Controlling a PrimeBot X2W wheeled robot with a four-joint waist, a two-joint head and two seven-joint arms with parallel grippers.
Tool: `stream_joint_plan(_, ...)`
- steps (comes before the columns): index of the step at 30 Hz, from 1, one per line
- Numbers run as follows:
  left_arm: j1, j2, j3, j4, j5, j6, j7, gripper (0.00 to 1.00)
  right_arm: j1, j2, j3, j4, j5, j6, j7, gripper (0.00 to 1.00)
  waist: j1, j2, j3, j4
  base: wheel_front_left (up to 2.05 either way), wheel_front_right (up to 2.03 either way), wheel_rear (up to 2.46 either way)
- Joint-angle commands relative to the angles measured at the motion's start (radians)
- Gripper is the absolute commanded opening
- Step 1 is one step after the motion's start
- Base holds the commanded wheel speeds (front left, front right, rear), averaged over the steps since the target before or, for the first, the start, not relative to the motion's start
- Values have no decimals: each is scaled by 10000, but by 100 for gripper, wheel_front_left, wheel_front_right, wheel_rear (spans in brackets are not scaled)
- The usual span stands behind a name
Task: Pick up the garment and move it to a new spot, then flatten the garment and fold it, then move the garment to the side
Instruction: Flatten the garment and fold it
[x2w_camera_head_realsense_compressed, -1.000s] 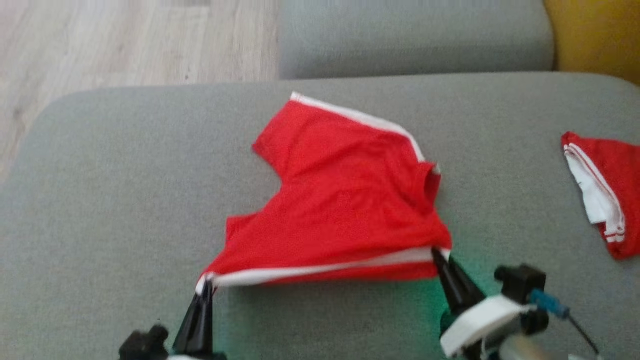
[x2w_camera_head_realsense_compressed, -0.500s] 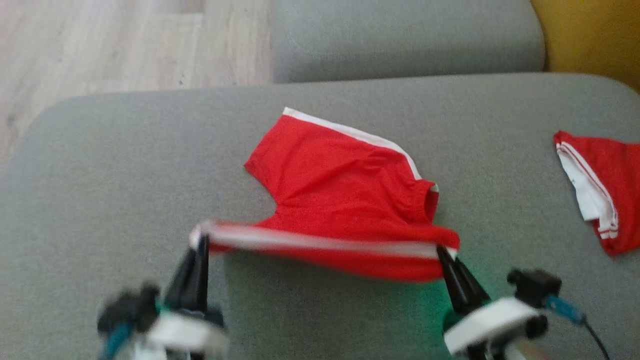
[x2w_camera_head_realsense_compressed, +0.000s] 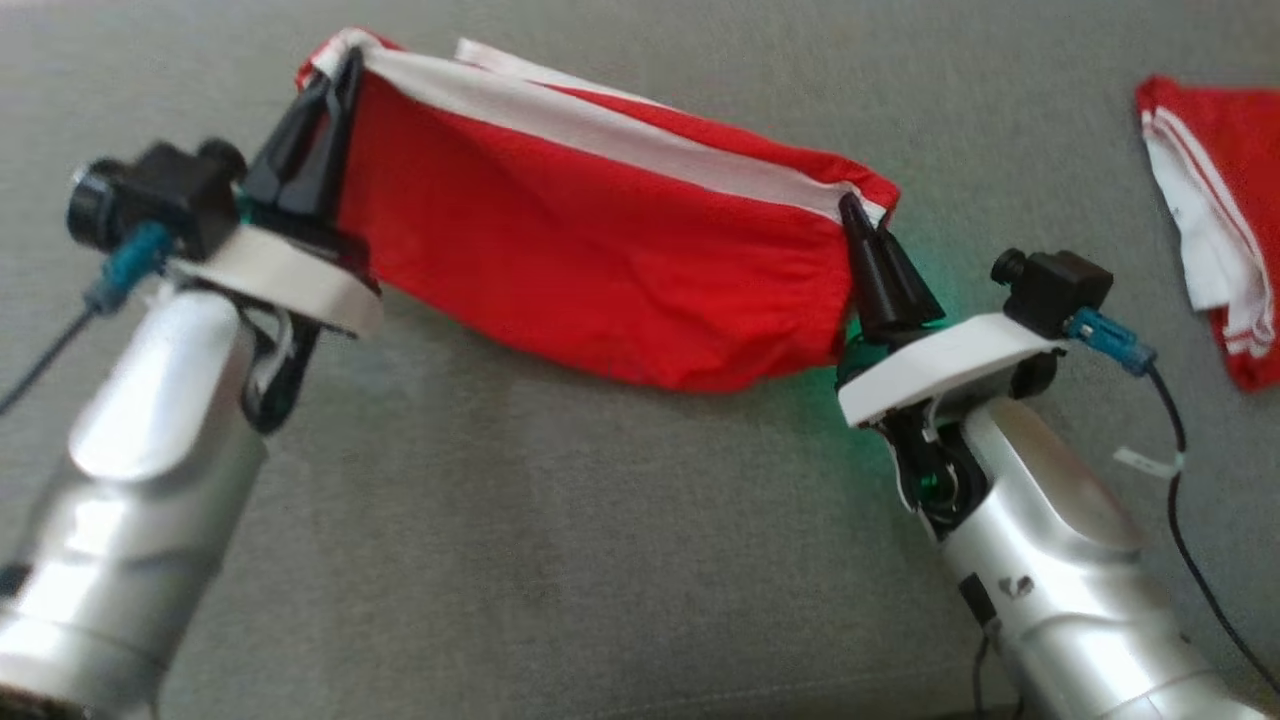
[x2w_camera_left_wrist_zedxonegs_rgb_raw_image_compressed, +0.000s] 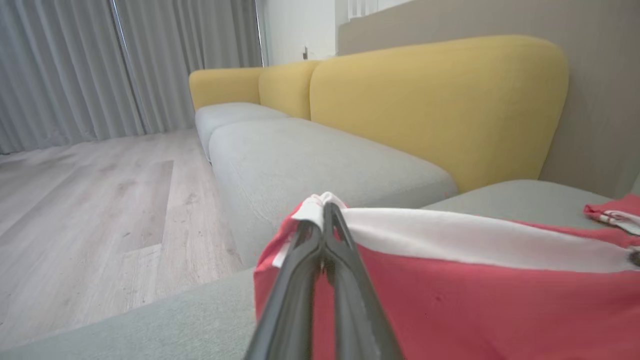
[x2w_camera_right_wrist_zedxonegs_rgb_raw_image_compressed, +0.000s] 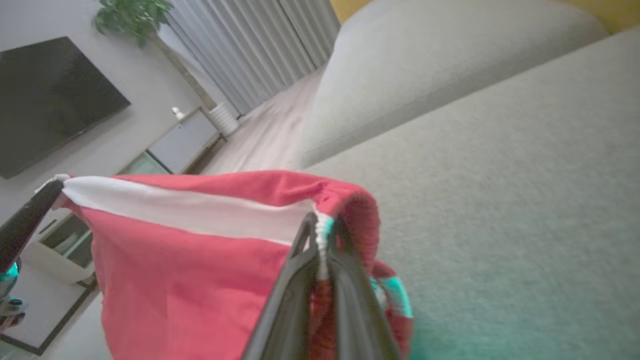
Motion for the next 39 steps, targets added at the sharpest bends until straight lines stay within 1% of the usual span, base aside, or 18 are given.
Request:
stream_joint_plan(1,-706,532,77,46,-221,20,-51,0,-316,216,97,-148,-27,-7,-162,0,-5,0,824,-636,0,0,0)
stream_joint_plan(3,-1172,748,-414,450,-419,20,-51,0,-544,272,160,-15,58,-7,-196,0,-5,0,1038,-799,0,0,0)
stream_joint_plan(6,-1682,960,-896,870,-855,20,-51,0,-735,306,271,3,243,-7,-220,0,-5,0,1277,-978,0,0,0)
stream_joint_plan(11,-2258,1233,-1622,1216,-1399,20,-51,0,-747,314,295,-439,697,-7,-226,0,-5,0,1577,-1167,0,0,0)
stream_joint_plan(13,-2484,1318,-1827,1348,-1586,19,-51,0,-801,314,355,-615,550,-7,-227,0,-5,0,1696,-1237,0,0,0)
stream_joint_plan(17,-2821,1337,-2127,1479,-1804,19,-51,0,-791,315,436,-910,445,-7,-228,0,-5,0,1865,-1319,0,0,0)
stream_joint_plan(21,-2949,1245,-2131,1749,-1885,19,-51,0,-761,316,481,-1037,424,-7,-228,0,-5,0,1914,-1361,0,0,0)
stream_joint_plan(22,-2963,1215,-2068,1804,-1881,19,-51,22,-750,316,504,-1065,430,-7,-228,0,-5,0,1915,-1365,0,0,0)
stream_joint_plan(23,-2958,1178,-1982,1879,-1877,19,-51,50,-744,316,521,-1104,418,-7,-228,29,-5,0,1914,-1363,0,0,0)
stream_joint_plan(24,-2940,1142,-1897,1952,-1861,19,-51,100,-743,316,542,-1154,354,-7,-228,94,-5,0,1910,-1358,0,0,0)
stream_joint_plan(25,-2899,1102,-1824,2040,-1827,19,-51,100,-723,316,546,-1183,286,-7,-228,100,-5,0,1893,-1347,0,0,0)
stream_joint_plan(27,-2763,1011,-1747,2211,-1780,19,-51,100,-656,316,474,-1217,-1,-7,-228,100,-5,0,1815,-1314,0,0,0)
stream_joint_plan(31,-2336,839,-1060,2366,-1707,19,-51,100,-286,317,-73,-1385,-968,-7,-229,100,-5,0,1565,-1215,0,0,0)
stream_joint_plan(32,-1920,705,-690,2426,-1667,19,-51,100,16,317,-386,-1467,-1524,-7,-229,100,-5,0,1417,-1181,0,0,0)
stream_joint_plan(35,-1233,397,-339,2471,-1772,19,-51,100,508,317,-800,-1627,-2122,-7,-229,100,-5,0,1267,-1122,0,0,0)
stream_joint_plan(39,-744,121,-171,2669,-1912,19,-51,100,936,317,-1173,-1776,-2372,-7,-229,100,-5,0,1210,-1087,0,0,0)
